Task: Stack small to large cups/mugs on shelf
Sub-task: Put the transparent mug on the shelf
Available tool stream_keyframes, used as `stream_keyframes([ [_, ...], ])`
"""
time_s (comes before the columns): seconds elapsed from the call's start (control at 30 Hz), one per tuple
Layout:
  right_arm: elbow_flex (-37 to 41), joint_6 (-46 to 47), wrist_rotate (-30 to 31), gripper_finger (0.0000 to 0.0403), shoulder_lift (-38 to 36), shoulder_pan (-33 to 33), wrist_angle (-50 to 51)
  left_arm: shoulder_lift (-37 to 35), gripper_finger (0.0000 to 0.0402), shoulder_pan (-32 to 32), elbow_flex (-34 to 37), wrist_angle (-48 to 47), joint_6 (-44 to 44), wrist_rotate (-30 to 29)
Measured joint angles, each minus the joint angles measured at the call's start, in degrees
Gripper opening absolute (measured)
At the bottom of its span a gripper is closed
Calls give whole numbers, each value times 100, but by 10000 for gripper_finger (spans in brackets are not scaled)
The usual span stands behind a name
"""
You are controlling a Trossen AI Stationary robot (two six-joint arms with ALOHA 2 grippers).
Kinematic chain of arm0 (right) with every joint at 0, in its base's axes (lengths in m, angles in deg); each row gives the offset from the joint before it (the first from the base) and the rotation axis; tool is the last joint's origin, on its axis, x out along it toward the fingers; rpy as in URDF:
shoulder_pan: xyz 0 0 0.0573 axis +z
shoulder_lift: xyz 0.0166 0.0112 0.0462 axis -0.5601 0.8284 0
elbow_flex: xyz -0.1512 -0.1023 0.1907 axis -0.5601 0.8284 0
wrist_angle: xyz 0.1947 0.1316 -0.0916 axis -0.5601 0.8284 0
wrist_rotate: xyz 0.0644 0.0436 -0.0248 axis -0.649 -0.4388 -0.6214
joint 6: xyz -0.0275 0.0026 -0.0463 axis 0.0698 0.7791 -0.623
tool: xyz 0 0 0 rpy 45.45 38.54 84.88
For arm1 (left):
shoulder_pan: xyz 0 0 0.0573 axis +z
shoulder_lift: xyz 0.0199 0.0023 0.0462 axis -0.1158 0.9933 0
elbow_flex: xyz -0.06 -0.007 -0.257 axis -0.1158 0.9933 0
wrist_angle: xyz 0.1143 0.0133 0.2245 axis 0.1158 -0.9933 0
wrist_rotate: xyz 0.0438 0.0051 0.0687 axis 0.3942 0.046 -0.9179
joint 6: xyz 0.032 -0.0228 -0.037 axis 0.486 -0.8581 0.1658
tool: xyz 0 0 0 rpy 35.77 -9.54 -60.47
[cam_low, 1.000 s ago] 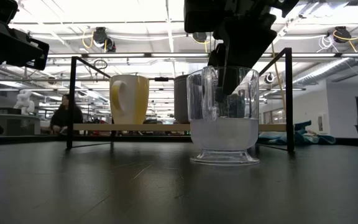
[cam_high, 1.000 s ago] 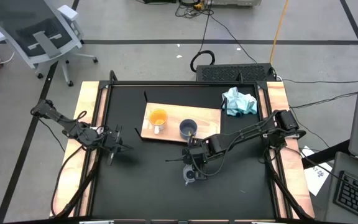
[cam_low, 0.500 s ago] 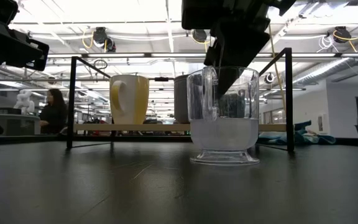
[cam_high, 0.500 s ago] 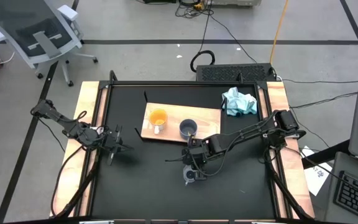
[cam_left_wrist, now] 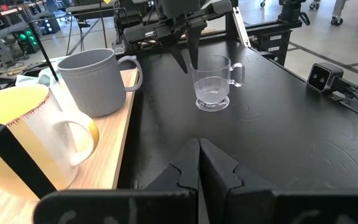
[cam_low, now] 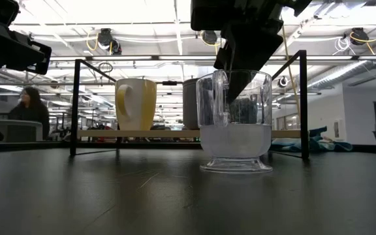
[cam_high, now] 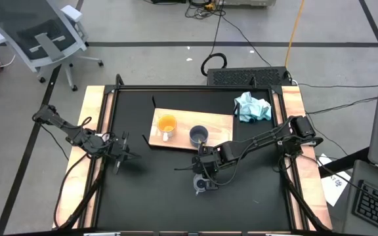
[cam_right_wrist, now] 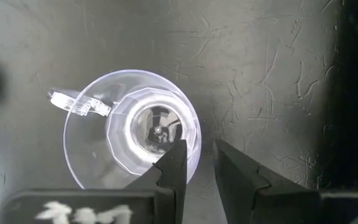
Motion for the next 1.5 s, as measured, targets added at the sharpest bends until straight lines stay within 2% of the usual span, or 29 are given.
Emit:
stream_keyframes([
  [0.13, 0, -14, -17, 71, 0, 4, 0, 0, 10, 2, -1, 0, 0, 0],
  [0.27, 0, -52, -263, 88, 0, 4, -2, 0, 10, 0, 0, 0, 0, 0],
  [0.47, 0, 68, -281, 110, 0, 2, -45, 0, 10, 2, 0, -2, 0, 0],
  [1.03, 0, 1078, -277, 111, 2, -10, 347, 1, 10, 1, 0, -5, -24, 0],
  [1.2, 0, 1073, -277, 111, 2, -39, 350, 0, 10, 0, 0, -13, -24, 0],
  [1.33, 0, 869, -275, 99, 2, -42, 352, 0, 10, 2, -1, -42, -24, 0],
  [1.5, 0, 606, -275, 59, 2, -42, 352, 0, 10, 2, 0, -42, -24, 0],
])
